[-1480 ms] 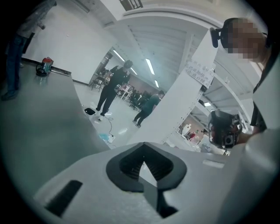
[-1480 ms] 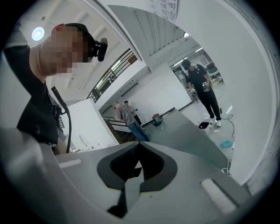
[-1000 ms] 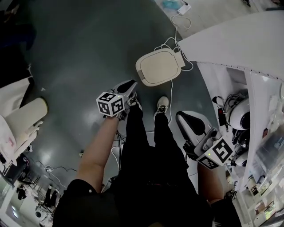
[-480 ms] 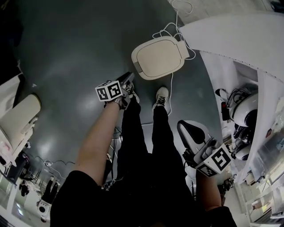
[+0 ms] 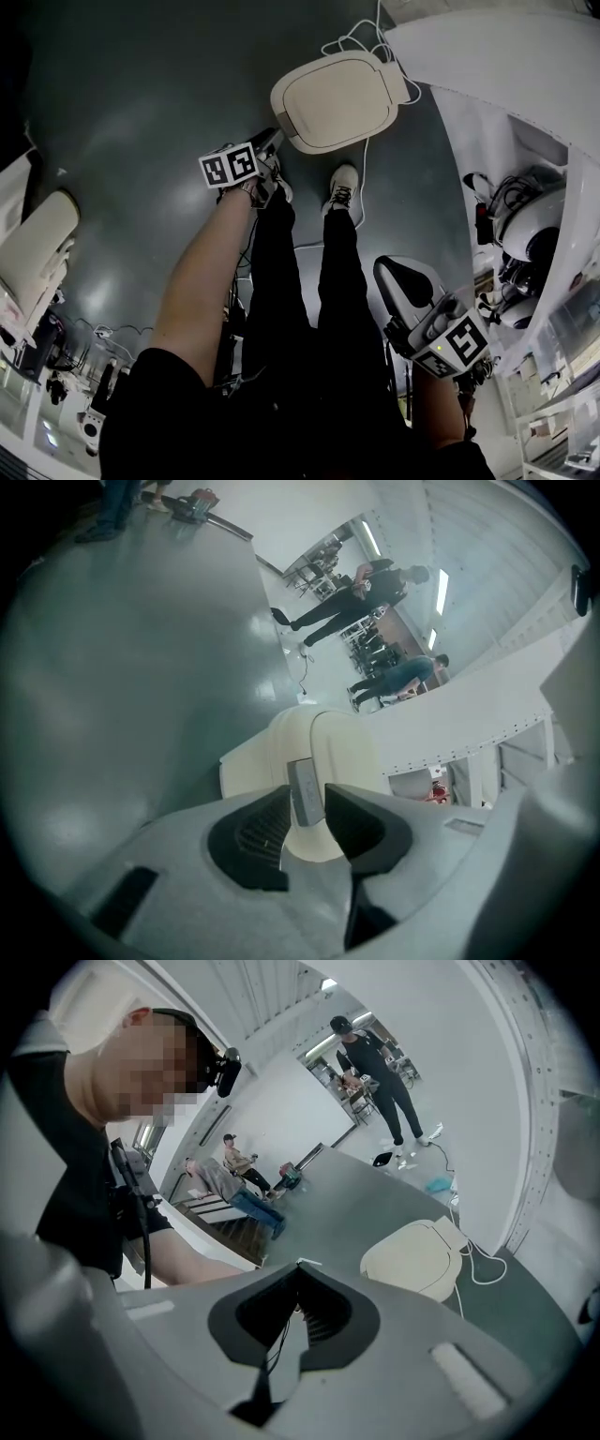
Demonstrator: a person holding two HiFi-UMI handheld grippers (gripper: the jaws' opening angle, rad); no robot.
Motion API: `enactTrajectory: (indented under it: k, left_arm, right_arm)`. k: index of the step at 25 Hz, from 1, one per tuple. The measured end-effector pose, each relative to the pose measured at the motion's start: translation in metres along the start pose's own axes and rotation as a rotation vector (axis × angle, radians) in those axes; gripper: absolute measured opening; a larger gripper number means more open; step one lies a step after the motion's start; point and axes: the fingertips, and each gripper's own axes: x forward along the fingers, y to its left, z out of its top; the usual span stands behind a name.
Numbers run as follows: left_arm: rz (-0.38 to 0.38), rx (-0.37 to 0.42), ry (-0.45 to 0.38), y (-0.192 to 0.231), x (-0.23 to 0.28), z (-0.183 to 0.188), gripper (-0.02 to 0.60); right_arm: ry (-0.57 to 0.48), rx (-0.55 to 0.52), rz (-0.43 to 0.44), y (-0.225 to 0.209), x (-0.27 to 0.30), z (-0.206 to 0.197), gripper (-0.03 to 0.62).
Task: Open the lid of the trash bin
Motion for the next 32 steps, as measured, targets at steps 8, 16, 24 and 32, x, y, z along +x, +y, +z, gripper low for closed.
enactTrajectory:
  k: [8,16,24,32]
  left_arm:
    - [0.022,0.008,0.010,0.009,0.013,0.006,0.098]
    - [0.029,0.027,0.038,0.019,0.017,0.005,0.147]
    - [0.017,-0.002,0.037,0.019,0.019,0.004,0.109]
    - [0.006,-0.003,0.031,0.016,0.020,0.006,0.087]
  right_arm:
    - [0.001,0.032,-0.004,-0.009,0.003,-0.007,0.006]
    - [0.008,0.051,0.005,-0.011,0.011,-0.011,0.006]
    - [0.012,0.056,0.018,-0.010,0.018,-0.013,0.006]
    - [0.017,0.055,0.019,-0.011,0.021,-0.016,0.006]
